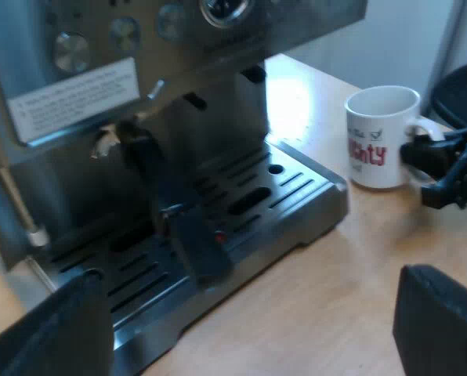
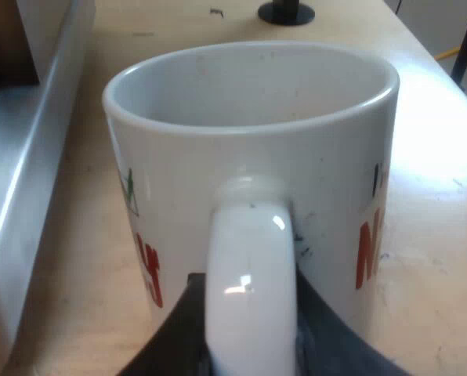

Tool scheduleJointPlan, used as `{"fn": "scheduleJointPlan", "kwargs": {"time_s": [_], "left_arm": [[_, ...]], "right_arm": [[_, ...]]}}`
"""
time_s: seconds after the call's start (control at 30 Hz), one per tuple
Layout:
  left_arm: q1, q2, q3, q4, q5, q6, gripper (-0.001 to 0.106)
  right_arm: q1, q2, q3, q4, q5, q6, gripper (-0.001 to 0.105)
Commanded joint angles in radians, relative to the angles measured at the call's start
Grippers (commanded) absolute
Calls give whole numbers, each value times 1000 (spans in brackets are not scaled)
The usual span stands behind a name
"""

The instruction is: Remove mug from coffee machine

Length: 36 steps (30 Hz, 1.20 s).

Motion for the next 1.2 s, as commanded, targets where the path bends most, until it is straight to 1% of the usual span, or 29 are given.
{"fn": "scheduleJointPlan", "kwargs": {"time_s": [0.03,0.13,0.3,0.47,1.1,1.17,1.2], "left_arm": [[-5,38,-5,-52,34,-11,87],[-5,67,-5,-85,36,-11,87],[-5,93,-5,-97,70,-11,87],[-5,95,-5,-97,70,-11,87],[-5,95,-5,-97,70,-11,87],[-5,95,-5,-97,70,-11,87],[-5,95,-5,-97,70,-11,87]], "right_arm": [[-4,15,-11,-70,-7,7,0],[-4,39,-11,-97,-42,6,0],[-4,76,-11,-101,-44,21,0],[-4,100,-11,-105,-44,26,0],[-4,100,-11,-105,-47,26,0],[-4,100,-11,-105,-47,26,3],[-4,100,-11,-100,-47,26,10]]}}
